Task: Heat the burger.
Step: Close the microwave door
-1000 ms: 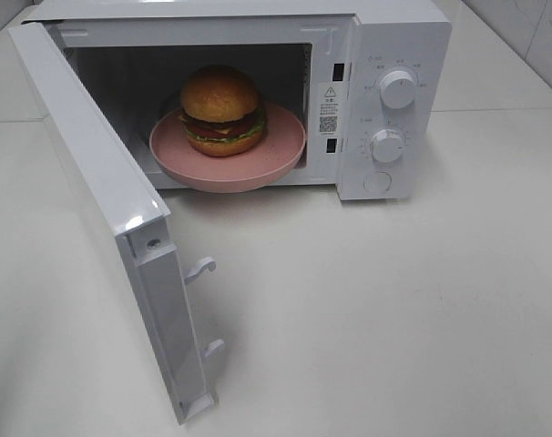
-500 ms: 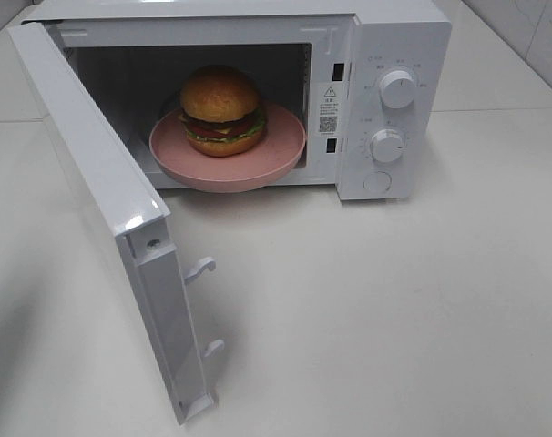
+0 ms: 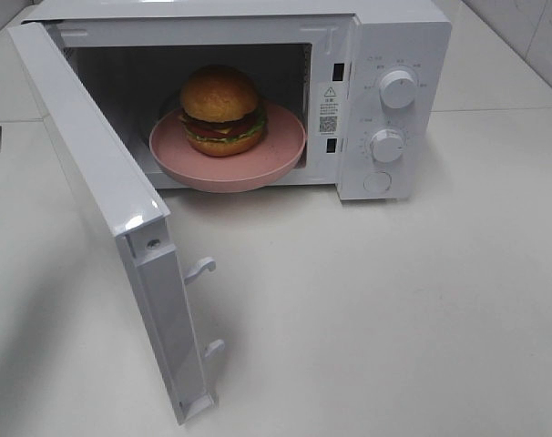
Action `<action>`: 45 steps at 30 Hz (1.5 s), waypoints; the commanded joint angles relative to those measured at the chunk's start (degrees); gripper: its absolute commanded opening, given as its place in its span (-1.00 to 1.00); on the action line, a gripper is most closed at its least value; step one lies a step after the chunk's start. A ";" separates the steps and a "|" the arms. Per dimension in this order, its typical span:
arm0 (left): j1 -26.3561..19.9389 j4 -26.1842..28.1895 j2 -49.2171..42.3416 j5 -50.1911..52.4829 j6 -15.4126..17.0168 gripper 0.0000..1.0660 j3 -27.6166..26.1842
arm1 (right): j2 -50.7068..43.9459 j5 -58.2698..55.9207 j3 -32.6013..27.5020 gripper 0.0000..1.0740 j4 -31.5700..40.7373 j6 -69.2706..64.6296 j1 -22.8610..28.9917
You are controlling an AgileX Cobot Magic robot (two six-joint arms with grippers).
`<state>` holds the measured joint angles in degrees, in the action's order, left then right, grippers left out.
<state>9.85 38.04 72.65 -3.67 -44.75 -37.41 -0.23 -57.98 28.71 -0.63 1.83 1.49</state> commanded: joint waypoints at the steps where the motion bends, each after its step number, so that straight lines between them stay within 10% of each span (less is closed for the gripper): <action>1: 4.24 0.86 3.78 5.44 0.00 -1.00 -1.20 | -1.32 0.69 0.00 0.34 -0.29 -0.11 -0.23; 22: 15.70 1.09 15.76 14.04 0.29 -1.00 -6.36 | -1.32 0.69 -0.06 0.34 -0.29 -0.11 -0.23; 45: 22.86 1.03 32.20 14.21 0.23 -1.00 -25.44 | -1.32 0.69 -0.06 0.34 -0.29 -0.11 -0.23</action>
<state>32.43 38.90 103.93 7.56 -44.92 -60.79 -0.23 -57.98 28.71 -0.63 1.83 1.49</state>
